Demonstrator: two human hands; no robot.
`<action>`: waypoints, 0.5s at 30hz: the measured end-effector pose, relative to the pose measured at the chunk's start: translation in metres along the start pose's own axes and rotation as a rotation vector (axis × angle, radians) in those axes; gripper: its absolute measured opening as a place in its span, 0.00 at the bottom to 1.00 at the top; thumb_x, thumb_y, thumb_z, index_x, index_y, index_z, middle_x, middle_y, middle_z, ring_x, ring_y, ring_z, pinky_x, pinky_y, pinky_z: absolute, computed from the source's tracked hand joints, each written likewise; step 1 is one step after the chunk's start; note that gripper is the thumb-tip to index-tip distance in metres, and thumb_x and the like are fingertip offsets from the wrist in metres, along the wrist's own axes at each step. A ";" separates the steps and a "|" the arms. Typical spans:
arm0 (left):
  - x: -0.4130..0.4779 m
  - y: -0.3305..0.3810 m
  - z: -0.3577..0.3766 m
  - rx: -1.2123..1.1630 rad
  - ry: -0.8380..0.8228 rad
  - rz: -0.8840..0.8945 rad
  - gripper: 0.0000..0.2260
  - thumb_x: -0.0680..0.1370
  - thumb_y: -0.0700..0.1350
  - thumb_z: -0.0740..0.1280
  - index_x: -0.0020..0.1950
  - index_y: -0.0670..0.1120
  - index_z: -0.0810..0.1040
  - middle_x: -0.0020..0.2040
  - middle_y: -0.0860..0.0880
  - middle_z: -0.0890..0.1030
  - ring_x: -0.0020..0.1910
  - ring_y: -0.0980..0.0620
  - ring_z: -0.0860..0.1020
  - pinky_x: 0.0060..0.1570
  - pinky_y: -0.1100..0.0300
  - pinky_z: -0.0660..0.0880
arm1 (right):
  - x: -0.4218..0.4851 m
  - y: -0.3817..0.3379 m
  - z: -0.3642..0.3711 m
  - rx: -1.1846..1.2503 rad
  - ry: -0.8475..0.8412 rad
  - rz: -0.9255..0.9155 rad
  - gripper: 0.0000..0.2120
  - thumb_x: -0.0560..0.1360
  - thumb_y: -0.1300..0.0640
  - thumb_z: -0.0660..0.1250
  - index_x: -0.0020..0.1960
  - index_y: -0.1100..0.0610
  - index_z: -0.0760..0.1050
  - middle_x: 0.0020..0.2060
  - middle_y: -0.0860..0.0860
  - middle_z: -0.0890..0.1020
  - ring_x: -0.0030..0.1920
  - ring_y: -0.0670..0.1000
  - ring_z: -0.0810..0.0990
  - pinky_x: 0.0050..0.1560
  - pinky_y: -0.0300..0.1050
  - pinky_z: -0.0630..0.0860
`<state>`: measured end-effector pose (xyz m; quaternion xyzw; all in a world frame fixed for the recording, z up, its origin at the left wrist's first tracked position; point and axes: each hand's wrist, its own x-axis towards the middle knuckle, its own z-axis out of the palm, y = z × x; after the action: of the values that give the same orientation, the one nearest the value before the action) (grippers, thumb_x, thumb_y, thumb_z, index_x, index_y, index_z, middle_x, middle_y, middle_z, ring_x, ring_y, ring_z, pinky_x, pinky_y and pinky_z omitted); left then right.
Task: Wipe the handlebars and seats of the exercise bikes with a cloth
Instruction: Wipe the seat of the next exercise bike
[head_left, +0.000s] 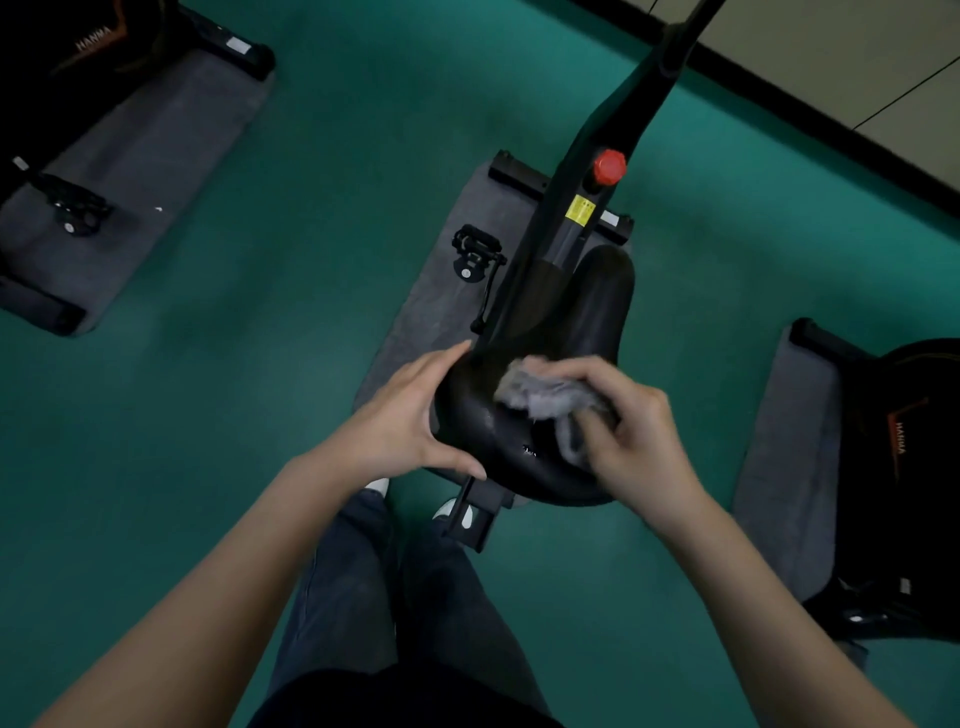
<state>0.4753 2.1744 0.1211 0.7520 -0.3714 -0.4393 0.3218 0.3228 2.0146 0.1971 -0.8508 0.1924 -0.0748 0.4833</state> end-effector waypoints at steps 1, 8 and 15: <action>0.000 0.001 0.000 0.009 0.001 0.002 0.59 0.51 0.72 0.72 0.76 0.56 0.51 0.75 0.57 0.59 0.74 0.56 0.56 0.73 0.49 0.58 | -0.002 0.002 -0.001 -0.028 0.043 0.011 0.25 0.68 0.78 0.57 0.54 0.55 0.77 0.56 0.45 0.81 0.61 0.43 0.77 0.62 0.36 0.71; 0.000 0.001 0.000 -0.028 0.014 -0.005 0.58 0.51 0.67 0.75 0.76 0.57 0.52 0.74 0.56 0.59 0.73 0.58 0.57 0.72 0.58 0.55 | -0.025 0.011 -0.012 0.163 0.126 0.162 0.24 0.69 0.73 0.57 0.48 0.46 0.77 0.42 0.45 0.82 0.41 0.44 0.78 0.41 0.34 0.72; 0.001 0.002 0.001 -0.025 0.043 0.012 0.57 0.51 0.63 0.77 0.75 0.57 0.55 0.69 0.63 0.60 0.68 0.66 0.58 0.66 0.68 0.55 | -0.023 0.032 -0.017 0.038 0.282 0.217 0.25 0.70 0.76 0.58 0.50 0.47 0.75 0.40 0.46 0.81 0.35 0.49 0.76 0.38 0.38 0.69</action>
<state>0.4742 2.1727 0.1218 0.7550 -0.3634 -0.4257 0.3417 0.2879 1.9961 0.1801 -0.7969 0.3474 -0.1446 0.4727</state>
